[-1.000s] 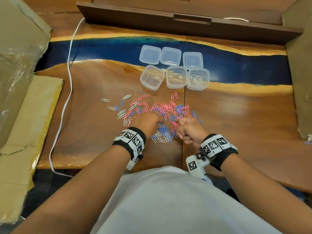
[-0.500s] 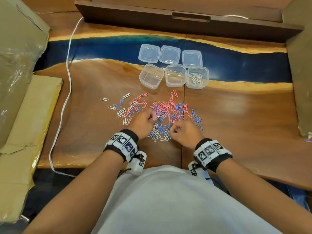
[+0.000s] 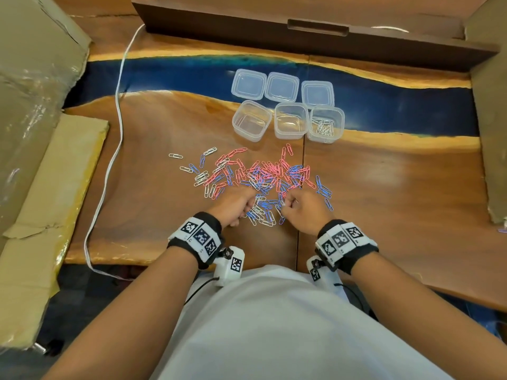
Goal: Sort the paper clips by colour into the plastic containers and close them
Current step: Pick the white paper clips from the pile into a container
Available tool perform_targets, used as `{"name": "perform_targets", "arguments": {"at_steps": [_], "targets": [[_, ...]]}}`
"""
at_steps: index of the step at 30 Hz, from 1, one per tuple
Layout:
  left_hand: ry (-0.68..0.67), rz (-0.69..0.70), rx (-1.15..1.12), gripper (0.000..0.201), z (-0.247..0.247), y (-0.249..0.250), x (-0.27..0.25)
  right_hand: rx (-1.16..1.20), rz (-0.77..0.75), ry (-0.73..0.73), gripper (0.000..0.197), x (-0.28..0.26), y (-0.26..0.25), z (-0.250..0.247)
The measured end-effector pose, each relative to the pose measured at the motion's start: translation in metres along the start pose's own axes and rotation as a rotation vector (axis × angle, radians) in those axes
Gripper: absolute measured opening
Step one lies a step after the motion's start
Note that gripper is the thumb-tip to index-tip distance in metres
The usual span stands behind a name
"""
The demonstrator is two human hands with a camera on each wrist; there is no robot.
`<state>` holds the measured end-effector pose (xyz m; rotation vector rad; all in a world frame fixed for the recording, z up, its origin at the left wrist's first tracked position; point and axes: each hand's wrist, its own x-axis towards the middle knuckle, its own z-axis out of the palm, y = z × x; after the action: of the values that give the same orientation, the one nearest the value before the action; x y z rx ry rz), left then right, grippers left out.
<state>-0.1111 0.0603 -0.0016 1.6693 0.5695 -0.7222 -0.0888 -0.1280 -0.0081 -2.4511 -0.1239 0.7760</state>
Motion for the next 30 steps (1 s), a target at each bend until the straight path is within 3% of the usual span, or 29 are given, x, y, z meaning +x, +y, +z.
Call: {"name": "perform_targets", "arguments": {"at_steps": [3,5,7,12,24,30], "targets": [[0.009,0.24,0.33,0.035,0.011,-0.004,0.001,0.366,0.141,-0.075,0.021,-0.005,0.001,-0.008],[0.005,0.376,0.598,0.021,0.017,-0.008,0.0,0.657,0.286,-0.162,0.024,-0.008,0.003,-0.012],[0.017,0.451,0.844,0.008,0.023,-0.008,0.002,0.803,0.315,-0.209,0.022,-0.012,0.004,-0.014],[0.053,0.616,1.123,0.017,0.037,-0.002,0.011,1.04,0.308,-0.273,0.02,-0.021,0.007,-0.016],[-0.099,0.883,1.605,0.019,0.041,0.007,0.018,1.012,0.331,-0.274,0.019,-0.021,0.014,-0.015],[-0.147,0.841,1.642,0.026,0.048,0.017,0.016,1.021,0.331,-0.256,0.018,-0.019,0.016,-0.015]]}}
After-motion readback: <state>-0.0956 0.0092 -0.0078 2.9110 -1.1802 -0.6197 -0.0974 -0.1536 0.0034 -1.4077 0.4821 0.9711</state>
